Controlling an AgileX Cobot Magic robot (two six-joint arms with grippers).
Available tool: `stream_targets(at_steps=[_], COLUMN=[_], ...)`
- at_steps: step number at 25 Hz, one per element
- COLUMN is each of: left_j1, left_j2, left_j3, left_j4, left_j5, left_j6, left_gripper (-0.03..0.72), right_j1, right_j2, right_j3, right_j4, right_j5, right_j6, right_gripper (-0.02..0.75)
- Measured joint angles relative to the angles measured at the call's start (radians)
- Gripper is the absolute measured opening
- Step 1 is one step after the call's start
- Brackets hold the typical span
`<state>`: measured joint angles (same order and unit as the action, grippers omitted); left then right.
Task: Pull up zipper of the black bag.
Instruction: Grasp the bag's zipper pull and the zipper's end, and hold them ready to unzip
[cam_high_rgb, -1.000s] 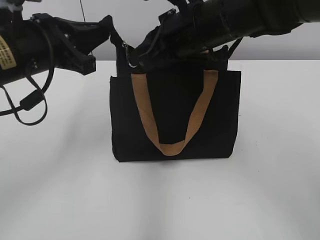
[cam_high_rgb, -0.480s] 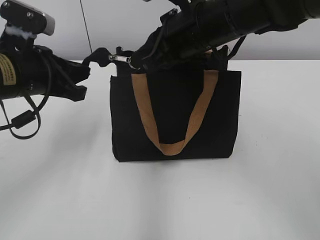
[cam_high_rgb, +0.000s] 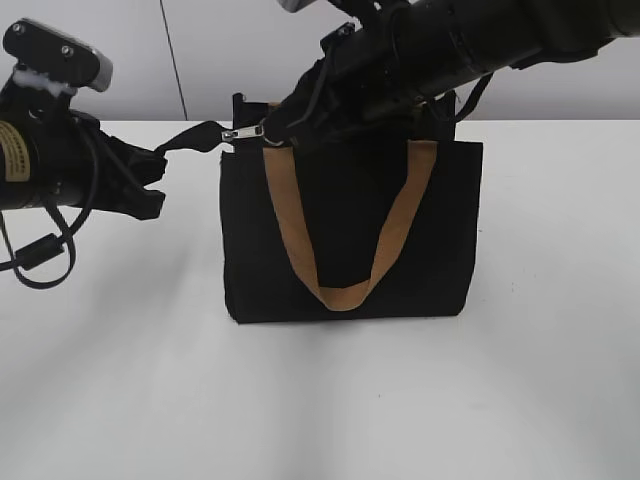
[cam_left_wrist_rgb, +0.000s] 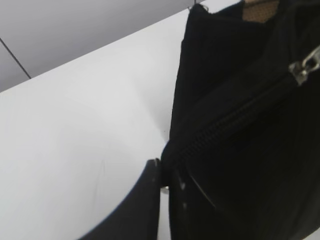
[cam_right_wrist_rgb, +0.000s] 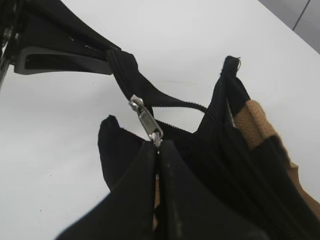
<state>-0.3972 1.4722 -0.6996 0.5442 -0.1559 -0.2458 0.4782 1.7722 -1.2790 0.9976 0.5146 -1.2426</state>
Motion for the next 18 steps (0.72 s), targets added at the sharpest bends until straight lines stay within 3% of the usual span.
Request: stream_targets(at_steps=[13,18], left_j1=[0.0,0.0], left_j2=[0.0,0.0], left_j3=[0.0,0.0], left_j4=[-0.001,-0.001], left_j5=[0.091,0.115], left_j6=[0.0,0.0], left_gripper=[0.003,0.003], right_j1=[0.0,0.0], right_j2=[0.0,0.0], right_j3=[0.0,0.0], right_j4=[-0.009,-0.069], right_j5=[-0.004,-0.012], right_j6=[0.0,0.035], right_gripper=[-0.001,-0.001])
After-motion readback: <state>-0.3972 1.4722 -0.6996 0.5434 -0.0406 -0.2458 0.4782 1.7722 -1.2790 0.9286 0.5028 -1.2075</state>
